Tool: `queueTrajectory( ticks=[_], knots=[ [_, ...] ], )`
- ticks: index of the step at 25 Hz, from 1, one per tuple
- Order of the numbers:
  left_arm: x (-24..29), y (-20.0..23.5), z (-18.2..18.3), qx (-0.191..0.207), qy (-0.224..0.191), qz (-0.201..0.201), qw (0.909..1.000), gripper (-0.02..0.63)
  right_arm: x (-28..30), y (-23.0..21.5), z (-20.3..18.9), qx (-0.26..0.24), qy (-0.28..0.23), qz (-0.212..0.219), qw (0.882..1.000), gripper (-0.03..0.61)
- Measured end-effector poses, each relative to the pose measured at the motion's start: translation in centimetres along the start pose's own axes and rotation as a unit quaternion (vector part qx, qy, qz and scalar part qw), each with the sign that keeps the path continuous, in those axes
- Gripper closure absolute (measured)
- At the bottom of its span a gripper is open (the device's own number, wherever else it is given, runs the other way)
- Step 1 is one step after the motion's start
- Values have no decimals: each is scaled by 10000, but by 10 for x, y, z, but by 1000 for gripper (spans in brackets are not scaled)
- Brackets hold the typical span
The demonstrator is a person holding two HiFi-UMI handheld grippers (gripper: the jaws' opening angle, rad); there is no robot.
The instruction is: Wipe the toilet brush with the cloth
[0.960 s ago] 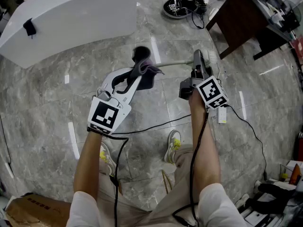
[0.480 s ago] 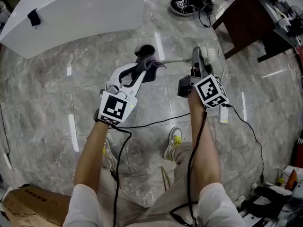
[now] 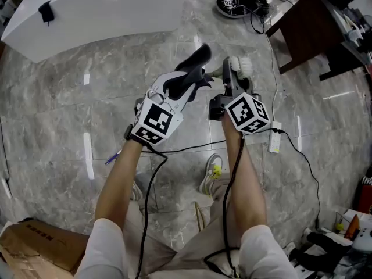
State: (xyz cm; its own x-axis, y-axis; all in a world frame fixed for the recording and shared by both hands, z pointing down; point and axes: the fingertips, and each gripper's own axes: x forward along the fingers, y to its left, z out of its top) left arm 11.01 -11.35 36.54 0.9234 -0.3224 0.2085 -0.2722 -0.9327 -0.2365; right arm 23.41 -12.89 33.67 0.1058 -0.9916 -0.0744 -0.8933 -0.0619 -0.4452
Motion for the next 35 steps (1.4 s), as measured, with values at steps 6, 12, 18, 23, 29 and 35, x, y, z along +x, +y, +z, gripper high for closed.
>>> queueTrajectory(
  ticks=[6,12,18,23,29,35],
  knots=[
    [11,-14,-9,596,286,-45,9978,506,-1,14,-9,230,97,235,9994,436],
    [32,1,-8,1292,464,461,9895,425,9,24,-5,691,-55,435,9966,436],
    [28,10,-17,1414,416,665,9868,433,13,36,-18,918,193,804,9923,436],
    [19,10,-28,1386,560,475,9876,443,8,52,-35,1153,597,1144,9849,437],
    [11,0,-38,1249,840,61,9886,540,12,63,-47,562,1142,1355,9826,439],
    [12,-1,-43,1310,931,-40,9870,541,12,58,-51,493,1236,1228,9835,434]
  ],
)
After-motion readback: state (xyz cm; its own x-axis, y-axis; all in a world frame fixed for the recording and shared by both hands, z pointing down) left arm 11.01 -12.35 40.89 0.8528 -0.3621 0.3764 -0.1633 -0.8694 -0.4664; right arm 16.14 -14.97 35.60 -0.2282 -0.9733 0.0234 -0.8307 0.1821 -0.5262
